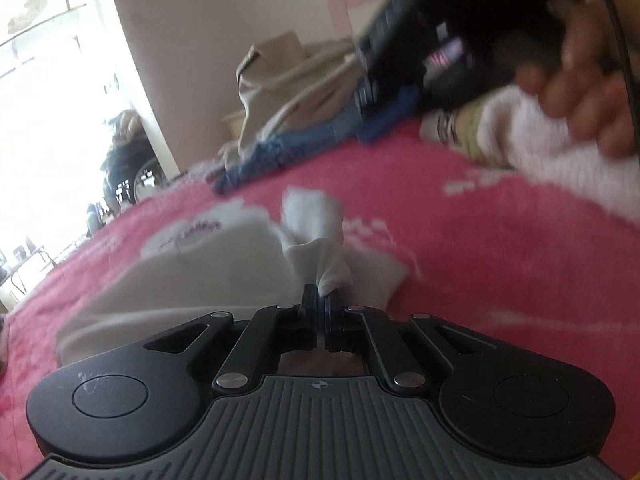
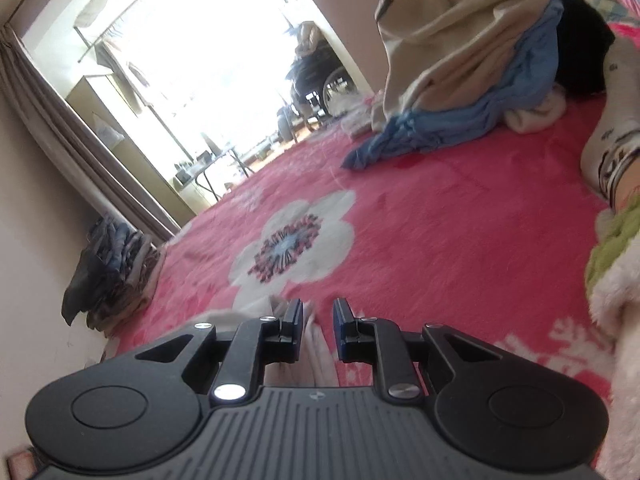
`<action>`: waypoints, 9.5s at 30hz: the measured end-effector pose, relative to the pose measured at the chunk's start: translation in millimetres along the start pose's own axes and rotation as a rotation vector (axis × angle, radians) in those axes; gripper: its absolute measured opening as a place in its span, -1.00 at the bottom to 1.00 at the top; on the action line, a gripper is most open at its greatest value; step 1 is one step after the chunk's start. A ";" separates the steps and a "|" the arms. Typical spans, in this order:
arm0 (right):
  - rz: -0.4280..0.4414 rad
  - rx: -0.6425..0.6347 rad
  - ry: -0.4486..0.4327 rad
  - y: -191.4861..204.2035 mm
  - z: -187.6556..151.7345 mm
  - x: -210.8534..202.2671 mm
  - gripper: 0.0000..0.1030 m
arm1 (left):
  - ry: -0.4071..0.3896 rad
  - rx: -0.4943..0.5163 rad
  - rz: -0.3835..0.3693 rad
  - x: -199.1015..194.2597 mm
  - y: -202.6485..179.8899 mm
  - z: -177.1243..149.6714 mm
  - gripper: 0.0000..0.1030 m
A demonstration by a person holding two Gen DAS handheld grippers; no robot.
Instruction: Fold clothes
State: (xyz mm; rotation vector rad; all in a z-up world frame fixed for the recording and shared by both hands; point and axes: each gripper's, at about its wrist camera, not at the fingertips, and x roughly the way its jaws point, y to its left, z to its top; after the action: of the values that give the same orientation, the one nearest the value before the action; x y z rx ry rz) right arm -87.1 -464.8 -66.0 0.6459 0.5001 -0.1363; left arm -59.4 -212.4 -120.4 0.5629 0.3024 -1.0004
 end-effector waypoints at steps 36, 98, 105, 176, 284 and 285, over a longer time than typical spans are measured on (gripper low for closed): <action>0.015 -0.443 0.130 110.1 -27.0 39.3 0.03 | 0.064 -0.276 -0.014 -31.6 40.3 -13.3 -0.27; 0.227 -0.734 0.340 170.4 -86.5 175.5 -0.97 | 0.170 -0.560 0.192 -42.6 81.9 -55.3 0.00; 0.225 -0.630 0.263 160.6 -59.9 159.2 -0.94 | 0.168 -0.589 0.172 -42.9 85.5 -57.3 0.03; 0.688 -0.165 0.321 370.7 104.4 264.6 -0.70 | -0.012 -1.039 0.465 -165.8 486.3 -13.6 -0.70; 0.018 -0.662 0.165 359.6 -71.0 22.5 1.00 | 0.219 -0.949 0.982 -249.6 214.9 7.0 1.00; 0.013 -0.678 0.159 362.5 -72.8 21.4 1.00 | 0.230 -0.940 0.996 -249.4 213.4 6.7 1.00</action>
State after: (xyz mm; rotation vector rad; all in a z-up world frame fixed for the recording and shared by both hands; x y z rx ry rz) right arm 1.5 -132.1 70.3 -0.0049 0.6515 0.0993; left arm -5.1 48.4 71.6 -0.0814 0.5683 0.2195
